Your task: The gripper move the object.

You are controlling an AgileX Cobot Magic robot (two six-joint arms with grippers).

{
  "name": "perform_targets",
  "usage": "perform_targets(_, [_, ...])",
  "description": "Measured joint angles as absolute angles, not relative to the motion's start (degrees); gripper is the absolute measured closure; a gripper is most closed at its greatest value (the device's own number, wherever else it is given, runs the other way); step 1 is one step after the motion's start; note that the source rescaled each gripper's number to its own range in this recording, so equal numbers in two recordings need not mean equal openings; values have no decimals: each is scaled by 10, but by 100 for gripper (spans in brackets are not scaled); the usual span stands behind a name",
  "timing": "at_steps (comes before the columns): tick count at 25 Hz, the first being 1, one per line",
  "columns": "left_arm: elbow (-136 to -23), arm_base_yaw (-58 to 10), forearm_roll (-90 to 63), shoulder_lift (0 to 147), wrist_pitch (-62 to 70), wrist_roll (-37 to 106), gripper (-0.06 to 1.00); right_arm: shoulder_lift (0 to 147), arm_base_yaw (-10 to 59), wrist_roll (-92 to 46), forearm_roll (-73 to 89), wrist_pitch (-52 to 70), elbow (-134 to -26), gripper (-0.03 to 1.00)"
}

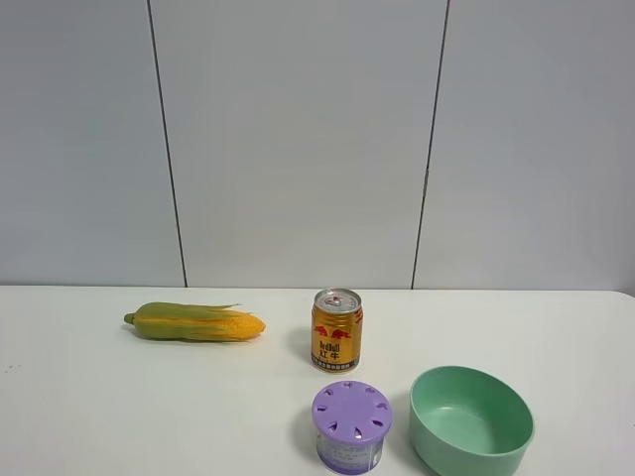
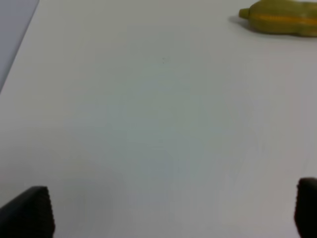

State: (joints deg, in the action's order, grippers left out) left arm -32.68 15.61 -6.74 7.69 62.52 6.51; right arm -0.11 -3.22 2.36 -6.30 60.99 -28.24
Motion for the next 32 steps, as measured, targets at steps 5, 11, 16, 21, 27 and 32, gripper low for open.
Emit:
perform_targets(5, [-325, 144, -69, 50, 624, 84, -5, -1, -32, 24, -63, 610, -282, -3])
perform_targets(11, [-306, 117, -70, 44, 593, 90, -5, -1, -32, 24, -63, 610, -282, -3])
perform_targets(16, [-293, 103, -70, 44, 596, 90, -5, -1, -32, 24, -63, 610, -282, -3])
perform_targets(21, [-285, 89, -71, 40, 608, 90, -5, -1, -32, 24, -63, 610, -282, -3])
perform_targets(27, [-284, 86, -71, 40, 610, 90, -5, -1, -32, 24, -63, 610, -282, -3])
perform_targets(32, [-282, 86, -69, 17, 611, 83, -5, -1, -32, 24, -63, 610, -282, -3])
